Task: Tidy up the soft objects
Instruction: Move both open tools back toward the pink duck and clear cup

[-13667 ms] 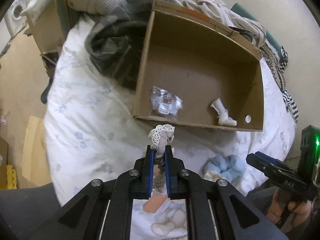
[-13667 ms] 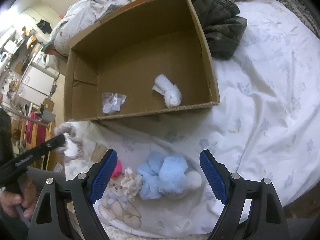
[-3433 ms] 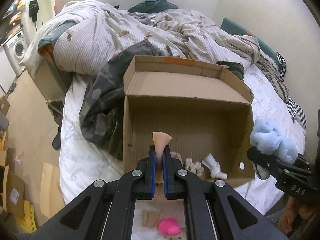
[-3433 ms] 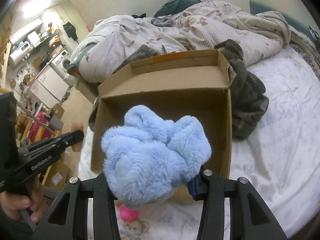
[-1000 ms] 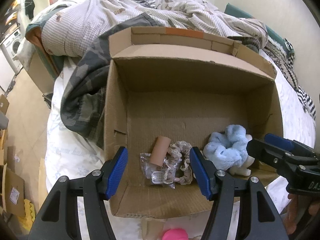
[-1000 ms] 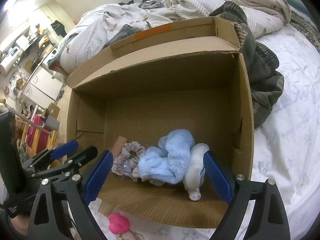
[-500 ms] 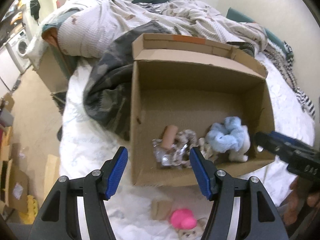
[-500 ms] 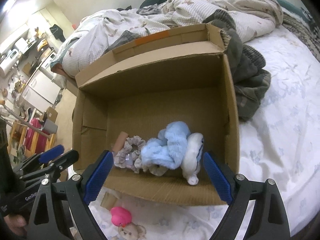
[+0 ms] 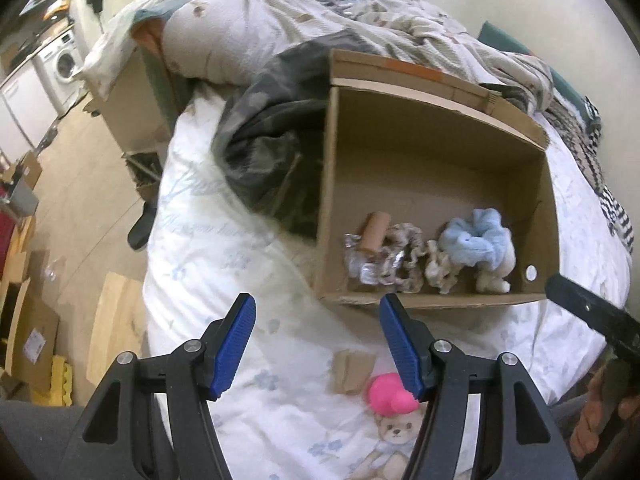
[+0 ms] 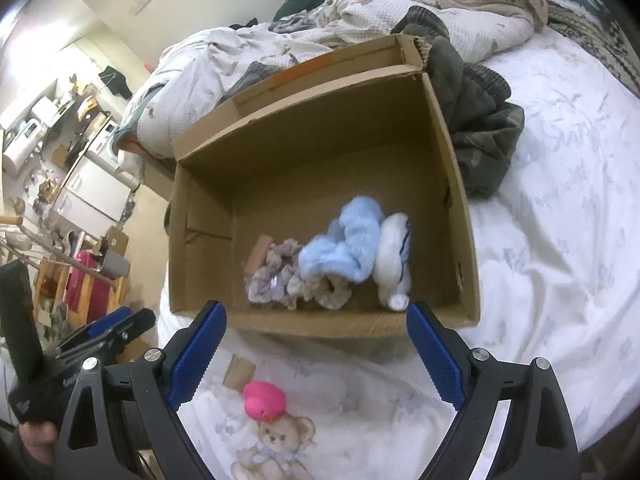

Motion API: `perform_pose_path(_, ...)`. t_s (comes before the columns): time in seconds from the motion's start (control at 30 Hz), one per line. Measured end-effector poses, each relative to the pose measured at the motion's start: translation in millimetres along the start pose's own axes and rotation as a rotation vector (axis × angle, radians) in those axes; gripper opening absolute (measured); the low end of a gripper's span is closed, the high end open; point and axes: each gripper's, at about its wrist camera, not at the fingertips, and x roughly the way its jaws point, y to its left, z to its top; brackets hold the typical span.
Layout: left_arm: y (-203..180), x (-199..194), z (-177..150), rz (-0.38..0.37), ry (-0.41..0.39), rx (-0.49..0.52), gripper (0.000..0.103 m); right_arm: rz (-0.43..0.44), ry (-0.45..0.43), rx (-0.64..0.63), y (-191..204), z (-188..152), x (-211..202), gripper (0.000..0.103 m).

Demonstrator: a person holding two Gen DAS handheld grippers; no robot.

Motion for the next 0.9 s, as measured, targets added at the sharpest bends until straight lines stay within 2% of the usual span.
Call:
perform_pose_path(0.2, 20, 5, -7, 0.008, 0.029, -0.036, 0.061, 0.049, 0.082, -0.014, 12, -21, 16, 0.097)
perform_pose_path(0.37, 32, 21, -14, 0.033, 0.101, -0.068, 0.061, 0.103, 0.230, -0.090, 40, -44, 53, 0.097)
perform_pose_path(0.47, 37, 30, -16, 0.018, 0.150, -0.096, 0.061, 0.084, 0.308, -0.191, 59, -60, 78, 0.097)
perform_pose_path(0.6, 43, 35, -17, 0.009, 0.168, -0.118, 0.061, 0.036, 0.390, -0.276, 77, -76, 107, 0.097)
perform_pose_path(0.8, 47, 40, -18, -0.001, 0.186, -0.125, 0.061, -0.016, 0.438, -0.355, 89, -83, 133, 0.082)
perform_pose_path(0.83, 47, 41, -18, -0.010, 0.190, -0.125, 0.061, -0.011, 0.450, -0.357, 88, -83, 135, 0.070)
perform_pose_path(0.87, 46, 43, -18, -0.018, 0.197, -0.122, 0.061, -0.015, 0.456, -0.361, 88, -84, 136, 0.052)
perform_pose_path(0.9, 45, 45, -19, -0.021, 0.203, -0.117, 0.061, -0.025, 0.462, -0.364, 87, -85, 137, 0.048)
